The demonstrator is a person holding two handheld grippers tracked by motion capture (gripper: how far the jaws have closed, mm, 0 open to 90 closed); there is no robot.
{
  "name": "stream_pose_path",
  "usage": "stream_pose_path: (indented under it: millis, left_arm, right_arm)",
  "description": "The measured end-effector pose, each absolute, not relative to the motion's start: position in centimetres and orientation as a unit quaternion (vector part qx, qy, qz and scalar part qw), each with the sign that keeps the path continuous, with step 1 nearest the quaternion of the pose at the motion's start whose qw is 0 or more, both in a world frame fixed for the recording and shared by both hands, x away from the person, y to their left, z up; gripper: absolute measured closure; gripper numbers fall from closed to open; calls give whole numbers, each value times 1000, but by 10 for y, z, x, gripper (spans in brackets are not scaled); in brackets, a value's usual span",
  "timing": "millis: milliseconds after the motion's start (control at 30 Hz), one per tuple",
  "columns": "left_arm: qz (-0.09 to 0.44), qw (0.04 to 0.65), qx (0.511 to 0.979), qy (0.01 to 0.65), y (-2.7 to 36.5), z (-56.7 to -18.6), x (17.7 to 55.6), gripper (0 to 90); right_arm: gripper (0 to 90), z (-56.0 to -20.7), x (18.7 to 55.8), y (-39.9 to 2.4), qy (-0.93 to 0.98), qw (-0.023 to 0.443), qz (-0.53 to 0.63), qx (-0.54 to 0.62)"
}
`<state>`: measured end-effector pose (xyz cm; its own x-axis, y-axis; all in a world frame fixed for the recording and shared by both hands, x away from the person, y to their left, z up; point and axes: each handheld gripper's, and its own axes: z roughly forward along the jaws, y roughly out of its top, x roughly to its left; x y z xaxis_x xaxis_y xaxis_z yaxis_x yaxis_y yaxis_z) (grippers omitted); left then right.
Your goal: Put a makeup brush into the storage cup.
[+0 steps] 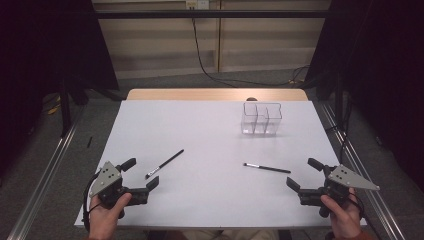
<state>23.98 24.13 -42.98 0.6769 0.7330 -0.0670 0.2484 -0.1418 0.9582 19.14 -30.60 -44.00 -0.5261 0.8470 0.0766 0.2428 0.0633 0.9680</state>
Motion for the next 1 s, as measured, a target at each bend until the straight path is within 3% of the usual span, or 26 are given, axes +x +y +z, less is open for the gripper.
stream_pose_path:
  millis: [1000]
  left_arm:
    - [208,545,742,330,226,-420,279,31]
  right_arm:
    - [0,-441,193,-305,679,267,554,401]
